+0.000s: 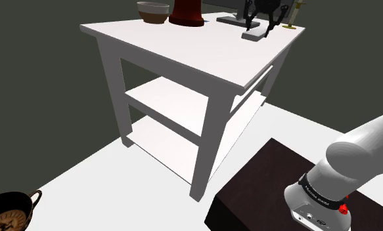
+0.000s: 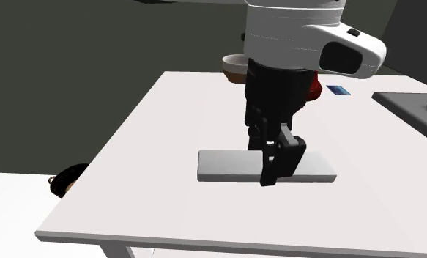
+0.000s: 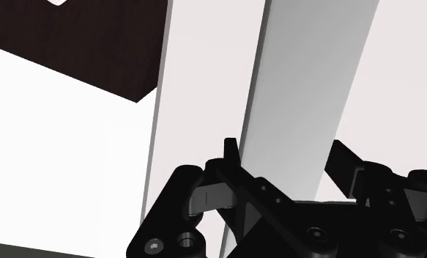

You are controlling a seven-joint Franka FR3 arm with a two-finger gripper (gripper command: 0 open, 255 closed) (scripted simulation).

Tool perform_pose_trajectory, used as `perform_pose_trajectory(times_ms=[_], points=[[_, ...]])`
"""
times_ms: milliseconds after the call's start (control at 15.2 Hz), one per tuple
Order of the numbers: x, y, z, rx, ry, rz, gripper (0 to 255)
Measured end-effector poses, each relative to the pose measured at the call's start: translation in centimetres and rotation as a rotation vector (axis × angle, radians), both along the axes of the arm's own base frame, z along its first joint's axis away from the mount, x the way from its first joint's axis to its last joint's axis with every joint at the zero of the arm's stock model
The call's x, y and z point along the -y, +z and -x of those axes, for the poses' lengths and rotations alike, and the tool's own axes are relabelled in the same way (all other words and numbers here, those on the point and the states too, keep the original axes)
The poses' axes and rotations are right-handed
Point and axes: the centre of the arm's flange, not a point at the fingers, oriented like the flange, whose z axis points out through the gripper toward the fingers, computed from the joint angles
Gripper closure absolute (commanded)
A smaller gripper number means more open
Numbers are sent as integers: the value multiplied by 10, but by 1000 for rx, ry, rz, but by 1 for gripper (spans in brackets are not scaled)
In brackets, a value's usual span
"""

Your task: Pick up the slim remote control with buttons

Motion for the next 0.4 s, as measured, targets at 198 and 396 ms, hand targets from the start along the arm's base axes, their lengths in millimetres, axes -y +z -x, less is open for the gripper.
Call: perform_pose_trajectory(times_ms=[198, 396], points=[[0, 15, 0, 0, 0, 0, 255], [1, 29, 1, 0, 0, 0, 255]])
